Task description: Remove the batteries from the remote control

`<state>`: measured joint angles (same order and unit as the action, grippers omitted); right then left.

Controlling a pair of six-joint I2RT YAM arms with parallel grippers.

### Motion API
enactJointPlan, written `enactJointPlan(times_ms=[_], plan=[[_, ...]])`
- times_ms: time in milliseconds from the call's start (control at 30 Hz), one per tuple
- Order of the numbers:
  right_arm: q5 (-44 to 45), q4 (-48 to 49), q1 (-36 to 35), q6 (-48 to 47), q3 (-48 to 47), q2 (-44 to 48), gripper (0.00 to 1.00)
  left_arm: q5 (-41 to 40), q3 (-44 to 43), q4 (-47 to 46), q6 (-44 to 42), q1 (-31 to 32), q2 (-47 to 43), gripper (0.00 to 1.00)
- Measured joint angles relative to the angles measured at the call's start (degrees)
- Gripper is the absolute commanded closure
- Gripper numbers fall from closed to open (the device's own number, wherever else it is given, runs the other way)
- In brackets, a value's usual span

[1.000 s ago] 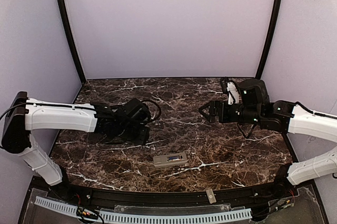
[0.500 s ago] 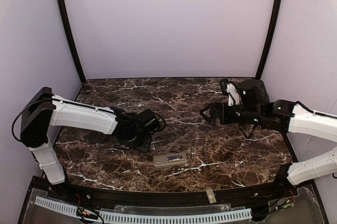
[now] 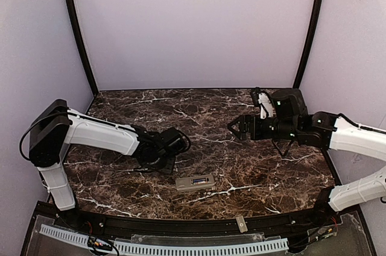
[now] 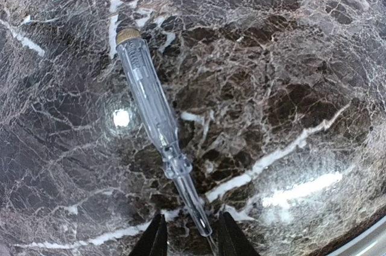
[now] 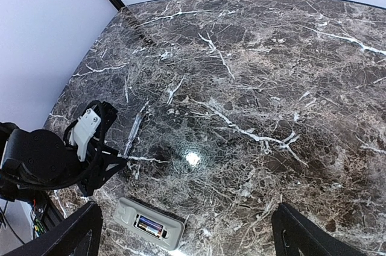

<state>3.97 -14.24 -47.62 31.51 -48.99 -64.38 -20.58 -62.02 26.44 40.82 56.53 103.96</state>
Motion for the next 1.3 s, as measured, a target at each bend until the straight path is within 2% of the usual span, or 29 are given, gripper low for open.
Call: enactJointPlan(times_ms=[300,667,767,1067,1300], plan=[[-0.11,-0.83,0.00,-0.20,-0.79,-0.72,0.03,-1.25,-0.79,-1.53,1.36,-0.04,1.79,0.78],[-0.09,-1.75,0.00,-0.81,-0.92,-0.81,0.03,0.26,-0.42,-4.35,3.17,-1.66,2.01,0.93],[-0.09,-1.90,0.00,-0.83,-1.03,-1.07,0.03,0.20,-0.02,-5.16,3.17,-1.66,1.99,0.93],[-0.11,-2.71,0.00,-0.83,-1.25,-1.33,0.03,0.17,2.82,-8.98,2.25,-1.68,0.79,0.84],[-0.28,-2.99,0.00,-0.79,-2.69,-1.68,0.03,0.50,4.46,-11.52,1.46,-1.86,0.00,0.96]])
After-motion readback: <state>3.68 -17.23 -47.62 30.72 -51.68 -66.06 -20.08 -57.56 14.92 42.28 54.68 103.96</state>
